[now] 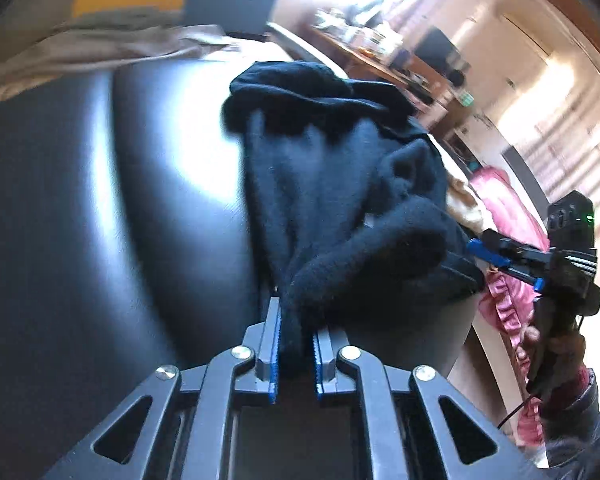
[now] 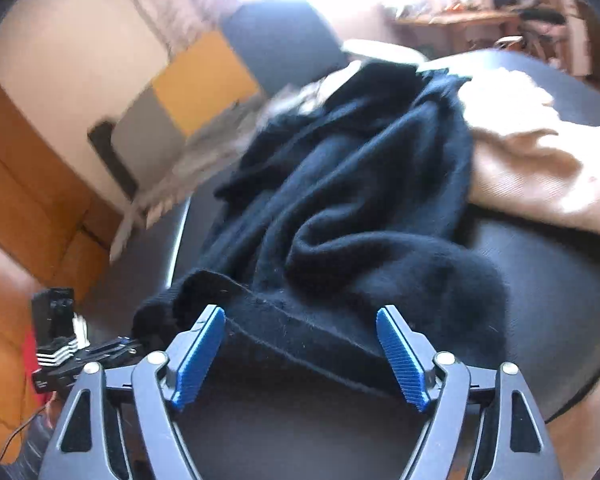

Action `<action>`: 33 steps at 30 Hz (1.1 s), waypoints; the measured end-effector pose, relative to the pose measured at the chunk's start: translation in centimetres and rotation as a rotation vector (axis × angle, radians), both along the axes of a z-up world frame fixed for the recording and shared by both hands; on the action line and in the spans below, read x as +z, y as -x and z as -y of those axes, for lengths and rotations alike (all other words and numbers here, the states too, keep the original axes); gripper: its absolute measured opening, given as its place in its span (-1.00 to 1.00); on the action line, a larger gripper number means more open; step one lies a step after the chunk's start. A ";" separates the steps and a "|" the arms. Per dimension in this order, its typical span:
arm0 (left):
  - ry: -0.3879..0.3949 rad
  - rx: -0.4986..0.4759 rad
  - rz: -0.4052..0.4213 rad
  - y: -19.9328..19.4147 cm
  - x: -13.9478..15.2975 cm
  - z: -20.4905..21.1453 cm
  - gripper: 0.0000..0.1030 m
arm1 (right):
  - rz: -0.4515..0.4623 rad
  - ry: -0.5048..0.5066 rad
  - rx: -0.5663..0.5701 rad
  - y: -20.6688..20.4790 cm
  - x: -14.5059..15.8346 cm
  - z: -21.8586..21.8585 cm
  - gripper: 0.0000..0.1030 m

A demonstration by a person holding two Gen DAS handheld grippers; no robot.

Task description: Fold clothes

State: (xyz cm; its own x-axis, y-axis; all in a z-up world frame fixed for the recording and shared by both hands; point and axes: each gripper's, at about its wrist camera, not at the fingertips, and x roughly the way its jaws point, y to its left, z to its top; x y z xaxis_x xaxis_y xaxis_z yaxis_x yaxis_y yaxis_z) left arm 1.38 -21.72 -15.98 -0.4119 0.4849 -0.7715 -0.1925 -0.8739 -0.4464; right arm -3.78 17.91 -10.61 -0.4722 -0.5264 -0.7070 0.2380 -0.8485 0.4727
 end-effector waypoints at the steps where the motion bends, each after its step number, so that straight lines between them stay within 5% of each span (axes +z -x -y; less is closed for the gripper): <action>1: -0.015 0.010 0.010 -0.8 -0.1 0.6 -0.65 | 0.025 -0.004 0.037 0.0 -0.6 1.1 0.55; 4: -0.075 0.056 0.041 -3.0 -0.1 2.8 -0.56 | 0.136 -0.022 0.138 -0.1 -3.2 4.0 0.57; 11: -0.322 0.208 0.080 -4.8 -0.2 7.0 -0.37 | 0.111 -0.030 0.313 -2.4 -2.2 7.1 0.60; 16: -0.430 0.212 0.156 -3.5 -2.1 5.6 -0.04 | 0.032 -0.083 0.289 -3.7 0.1 5.8 0.60; 22: -0.430 0.205 0.209 -1.2 -3.6 1.4 0.02 | -0.066 -0.149 0.214 -3.3 2.5 5.3 0.66; 24: -0.400 0.177 0.172 -0.8 -3.1 -0.3 -0.05 | -0.065 -0.187 0.190 -1.9 2.0 5.9 0.71; 27: -0.286 0.144 0.168 -0.1 -2.9 -2.6 -0.85 | -0.019 -0.274 0.177 0.0 -0.1 6.8 0.72; 33: -0.229 0.238 0.092 -1.7 -0.3 0.8 -0.88 | 0.013 -0.289 0.235 -0.7 -3.1 9.5 0.97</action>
